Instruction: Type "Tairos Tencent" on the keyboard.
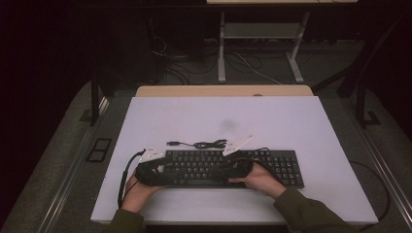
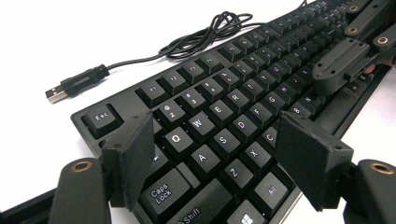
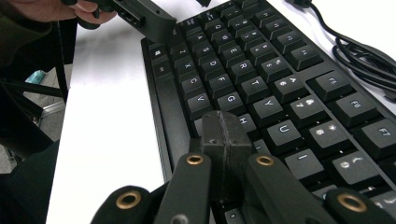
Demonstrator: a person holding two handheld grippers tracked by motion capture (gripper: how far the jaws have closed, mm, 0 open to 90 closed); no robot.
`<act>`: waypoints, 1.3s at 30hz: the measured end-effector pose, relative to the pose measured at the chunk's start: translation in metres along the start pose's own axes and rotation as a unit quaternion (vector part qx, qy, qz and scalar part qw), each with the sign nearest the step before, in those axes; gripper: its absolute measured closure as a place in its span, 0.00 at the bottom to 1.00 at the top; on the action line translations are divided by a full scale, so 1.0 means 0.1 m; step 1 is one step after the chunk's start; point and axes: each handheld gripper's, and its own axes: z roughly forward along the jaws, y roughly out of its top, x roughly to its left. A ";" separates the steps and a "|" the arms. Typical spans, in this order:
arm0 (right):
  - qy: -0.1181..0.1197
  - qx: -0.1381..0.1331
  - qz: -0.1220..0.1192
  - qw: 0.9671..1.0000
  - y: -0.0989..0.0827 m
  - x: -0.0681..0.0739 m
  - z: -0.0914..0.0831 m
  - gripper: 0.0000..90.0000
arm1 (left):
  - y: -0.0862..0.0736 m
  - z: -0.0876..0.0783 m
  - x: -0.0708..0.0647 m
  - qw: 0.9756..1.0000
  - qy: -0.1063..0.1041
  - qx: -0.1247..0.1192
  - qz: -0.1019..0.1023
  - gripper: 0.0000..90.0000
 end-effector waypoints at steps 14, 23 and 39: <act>-0.007 0.021 -0.004 1.000 -0.01 0.03 0.07 0.99 | 0.00 0.00 0.00 1.000 0.001 0.000 0.002 0.31; -0.011 0.022 -0.005 1.000 0.00 0.03 0.07 0.99 | 0.00 0.00 0.00 1.000 0.002 0.001 0.003 0.31; -0.017 -0.007 -0.001 1.000 0.01 0.01 -0.04 0.91 | 0.02 0.02 -0.01 1.000 -0.002 -0.001 0.006 0.32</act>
